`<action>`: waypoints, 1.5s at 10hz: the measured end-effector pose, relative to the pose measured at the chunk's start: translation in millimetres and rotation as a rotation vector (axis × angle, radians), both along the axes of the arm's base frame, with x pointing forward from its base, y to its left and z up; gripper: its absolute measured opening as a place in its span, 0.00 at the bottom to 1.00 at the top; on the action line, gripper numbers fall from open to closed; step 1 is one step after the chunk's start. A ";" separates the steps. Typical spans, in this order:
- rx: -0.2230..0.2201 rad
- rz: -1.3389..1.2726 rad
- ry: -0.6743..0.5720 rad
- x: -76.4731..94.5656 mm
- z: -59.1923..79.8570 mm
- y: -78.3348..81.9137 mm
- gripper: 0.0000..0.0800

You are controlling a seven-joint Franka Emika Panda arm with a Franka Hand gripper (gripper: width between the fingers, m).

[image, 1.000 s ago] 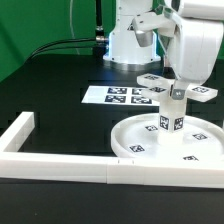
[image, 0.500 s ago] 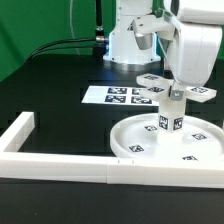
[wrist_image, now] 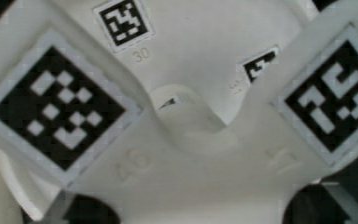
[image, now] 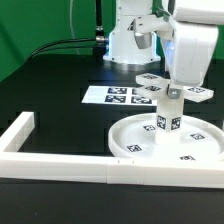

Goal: Assemble round table

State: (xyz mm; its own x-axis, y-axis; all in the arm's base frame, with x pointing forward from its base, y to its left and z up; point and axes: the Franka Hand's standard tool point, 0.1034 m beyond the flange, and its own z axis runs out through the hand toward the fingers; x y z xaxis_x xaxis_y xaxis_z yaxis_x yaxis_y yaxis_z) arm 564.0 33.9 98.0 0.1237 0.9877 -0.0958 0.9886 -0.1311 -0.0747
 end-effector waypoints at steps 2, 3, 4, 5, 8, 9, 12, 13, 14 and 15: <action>-0.019 -0.307 -0.022 -0.6 0.5 1.2 0.56; -0.024 -0.463 -0.028 -1.4 0.7 1.6 0.56; -0.028 -0.625 -0.032 -2.2 0.9 2.1 0.56; -0.031 -0.683 -0.035 -2.0 1.0 2.8 0.56; -0.040 -0.858 -0.046 -1.3 2.0 4.5 0.56; -0.034 -0.962 -0.043 -1.2 2.6 5.0 0.56; -0.004 -1.386 0.004 -3.7 0.1 -0.8 0.56; 0.003 -1.471 0.017 -3.7 -0.2 -0.3 0.56; 0.000 -1.565 0.018 -2.5 0.2 1.6 0.56; -0.005 -1.622 0.016 -1.5 0.8 3.3 0.56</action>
Offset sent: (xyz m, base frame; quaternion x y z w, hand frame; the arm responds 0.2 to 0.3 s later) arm -0.0183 -0.0006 -0.0035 0.0526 0.0008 0.3947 0.9173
